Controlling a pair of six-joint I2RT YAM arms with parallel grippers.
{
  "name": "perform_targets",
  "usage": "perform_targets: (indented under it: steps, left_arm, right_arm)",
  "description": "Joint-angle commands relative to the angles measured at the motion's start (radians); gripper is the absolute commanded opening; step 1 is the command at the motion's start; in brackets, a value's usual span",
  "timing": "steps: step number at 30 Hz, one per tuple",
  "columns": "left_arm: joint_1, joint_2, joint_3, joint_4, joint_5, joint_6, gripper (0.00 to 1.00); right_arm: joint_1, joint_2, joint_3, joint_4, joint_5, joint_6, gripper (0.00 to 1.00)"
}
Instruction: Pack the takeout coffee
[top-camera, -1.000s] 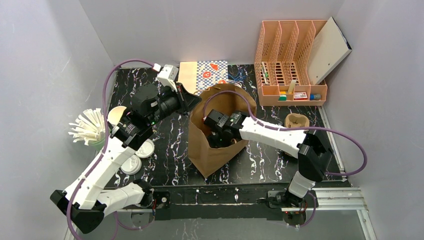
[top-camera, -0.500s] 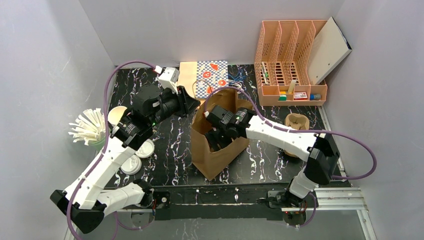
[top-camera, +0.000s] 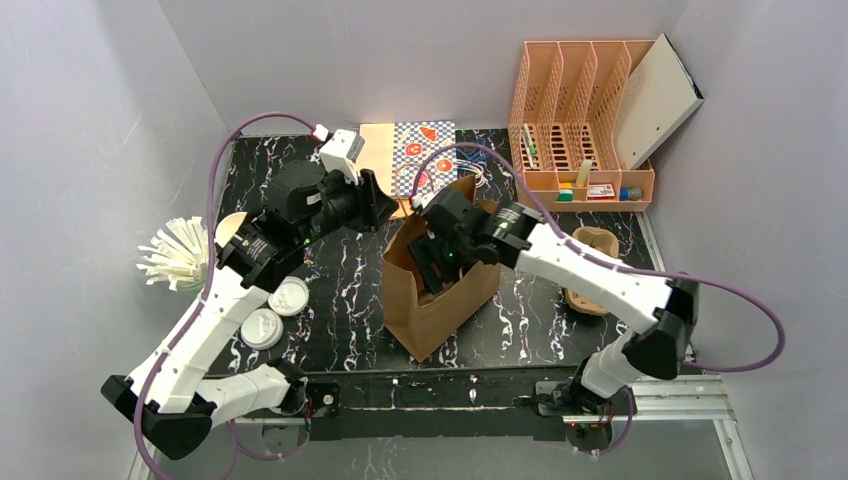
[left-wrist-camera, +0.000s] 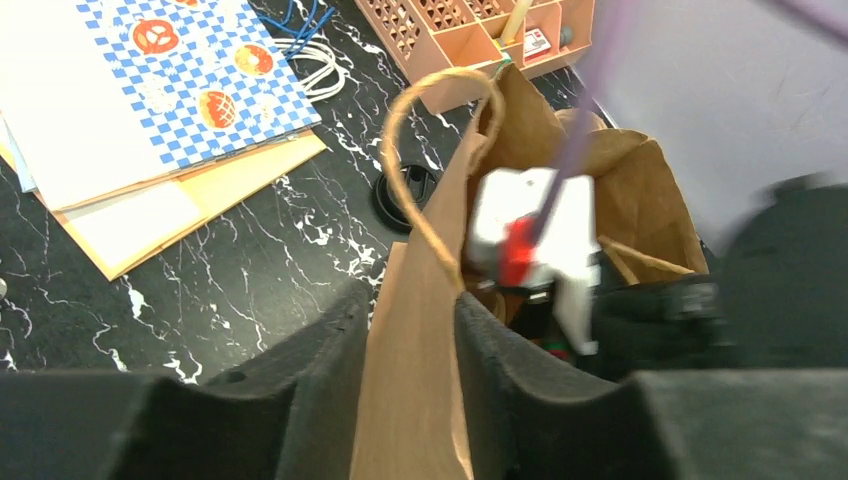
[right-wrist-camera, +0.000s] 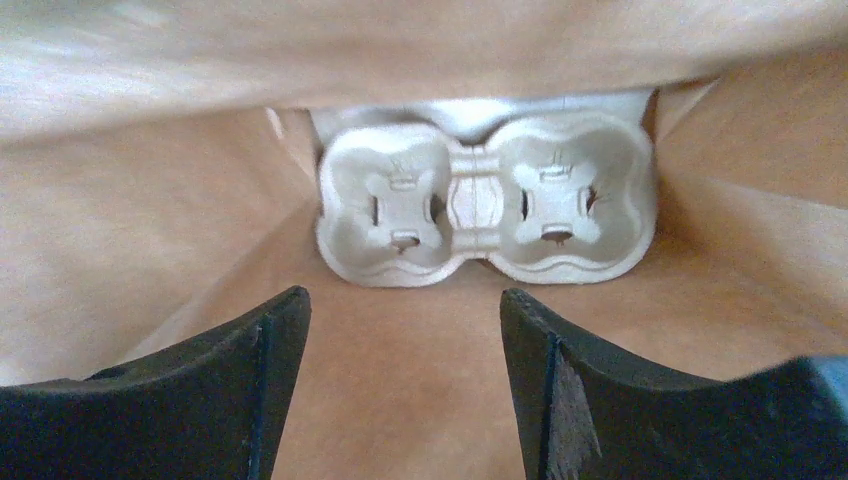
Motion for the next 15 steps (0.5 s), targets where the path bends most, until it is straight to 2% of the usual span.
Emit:
perform_targets:
  steps: [1, 7, 15]
  left_arm:
    - [-0.001, 0.023, 0.042, -0.023, 0.011, 0.027, 0.4]
    - [-0.001, 0.047, 0.056, -0.023, 0.014, 0.053, 0.49]
    - [-0.002, 0.112, 0.065, 0.007, 0.15, 0.044, 0.58]
  right_arm:
    - [-0.004, -0.097, 0.113, -0.024, 0.047, -0.025, 0.79]
    - [-0.004, -0.165, 0.183, -0.036, 0.187, -0.004, 0.8]
    - [-0.004, -0.294, 0.227, -0.005, 0.314, 0.028, 0.81]
